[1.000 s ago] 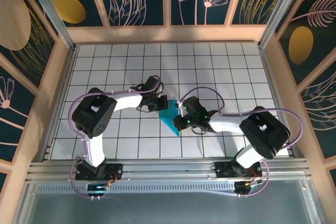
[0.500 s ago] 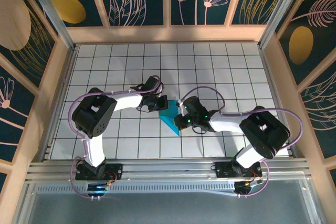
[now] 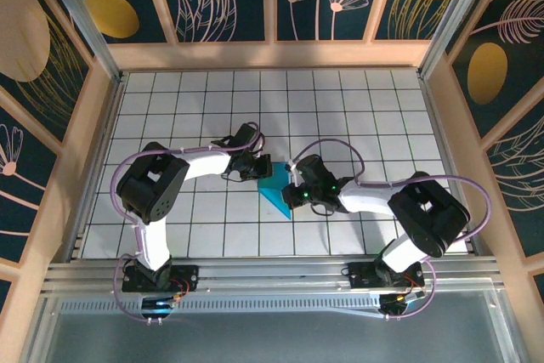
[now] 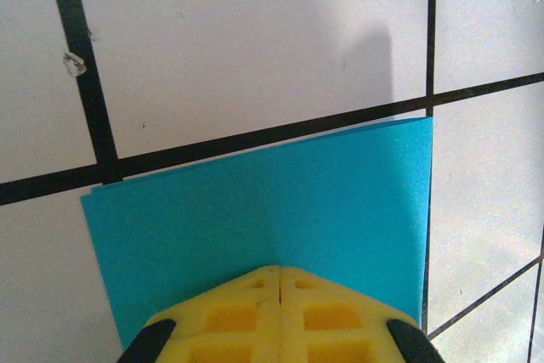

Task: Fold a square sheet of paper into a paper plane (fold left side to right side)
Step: Third fold the triangle at the center of the table.

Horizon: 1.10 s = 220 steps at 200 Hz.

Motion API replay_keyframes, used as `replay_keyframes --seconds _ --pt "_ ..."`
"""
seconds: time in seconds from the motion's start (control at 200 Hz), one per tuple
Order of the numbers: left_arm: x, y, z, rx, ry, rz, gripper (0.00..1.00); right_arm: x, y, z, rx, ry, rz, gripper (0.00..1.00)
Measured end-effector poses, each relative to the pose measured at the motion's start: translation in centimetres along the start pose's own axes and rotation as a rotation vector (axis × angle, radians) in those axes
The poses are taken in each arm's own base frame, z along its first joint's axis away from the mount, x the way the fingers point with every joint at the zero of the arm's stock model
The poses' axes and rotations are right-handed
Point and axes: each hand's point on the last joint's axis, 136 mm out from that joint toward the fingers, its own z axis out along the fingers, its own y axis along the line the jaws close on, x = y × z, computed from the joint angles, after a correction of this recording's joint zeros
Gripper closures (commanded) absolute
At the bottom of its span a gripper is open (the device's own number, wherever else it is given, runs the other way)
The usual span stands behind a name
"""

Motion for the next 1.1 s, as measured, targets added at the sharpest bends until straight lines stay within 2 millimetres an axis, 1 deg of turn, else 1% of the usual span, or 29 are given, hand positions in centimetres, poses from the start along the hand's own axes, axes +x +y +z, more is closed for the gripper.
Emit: replay_keyframes --seconds 0.27,0.636,0.746,1.101 --pt "0.0 0.0 0.0 -0.003 -0.001 0.001 0.98 -0.1 -0.3 0.0 0.013 -0.002 0.002 1.00" --pt "-0.1 0.0 0.0 -0.010 -0.006 0.005 0.98 0.9 -0.8 0.6 0.027 0.033 0.010 1.00" --pt "-0.1 0.0 0.0 -0.010 -0.007 0.005 0.98 0.9 -0.8 0.7 0.028 0.034 0.010 1.00" --pt "-0.4 -0.2 0.1 -0.011 -0.012 0.006 0.91 0.7 -0.7 0.9 0.021 0.033 0.010 1.00"
